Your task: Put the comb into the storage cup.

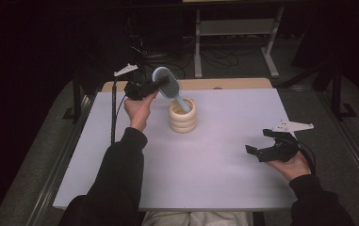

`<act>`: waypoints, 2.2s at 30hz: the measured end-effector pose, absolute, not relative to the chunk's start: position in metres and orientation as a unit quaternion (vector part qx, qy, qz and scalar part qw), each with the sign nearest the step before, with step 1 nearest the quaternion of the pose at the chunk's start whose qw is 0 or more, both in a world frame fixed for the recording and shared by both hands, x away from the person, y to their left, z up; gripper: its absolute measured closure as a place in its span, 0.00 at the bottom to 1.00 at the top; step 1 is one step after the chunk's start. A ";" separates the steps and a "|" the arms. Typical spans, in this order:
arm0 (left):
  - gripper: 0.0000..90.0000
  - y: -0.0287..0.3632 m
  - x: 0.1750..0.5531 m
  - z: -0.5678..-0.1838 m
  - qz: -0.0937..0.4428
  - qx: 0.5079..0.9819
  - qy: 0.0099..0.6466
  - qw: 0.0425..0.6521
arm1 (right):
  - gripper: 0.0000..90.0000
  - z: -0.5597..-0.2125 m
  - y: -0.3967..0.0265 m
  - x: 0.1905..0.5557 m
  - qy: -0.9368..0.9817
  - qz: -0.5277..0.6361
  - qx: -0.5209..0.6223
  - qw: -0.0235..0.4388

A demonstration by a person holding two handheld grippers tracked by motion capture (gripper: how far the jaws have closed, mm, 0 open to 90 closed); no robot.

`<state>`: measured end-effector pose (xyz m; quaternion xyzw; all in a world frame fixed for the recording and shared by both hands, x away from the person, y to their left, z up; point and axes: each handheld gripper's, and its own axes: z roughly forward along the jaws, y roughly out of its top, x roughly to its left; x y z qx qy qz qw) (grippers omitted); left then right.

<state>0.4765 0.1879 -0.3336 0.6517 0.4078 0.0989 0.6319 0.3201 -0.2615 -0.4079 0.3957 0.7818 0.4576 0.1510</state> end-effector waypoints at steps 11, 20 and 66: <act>0.59 0.192 0.479 -0.343 0.099 0.636 0.440 0.627 | 0.00 -0.408 -0.261 0.320 0.782 0.457 0.395 0.150; 0.53 0.186 0.476 -0.347 0.109 0.665 0.423 0.606 | 0.00 -0.409 -0.261 0.321 0.784 0.454 0.396 0.148; 0.00 0.247 0.427 -0.314 0.142 0.709 0.322 0.611 | 0.00 -0.409 -0.258 0.319 0.792 0.446 0.391 0.148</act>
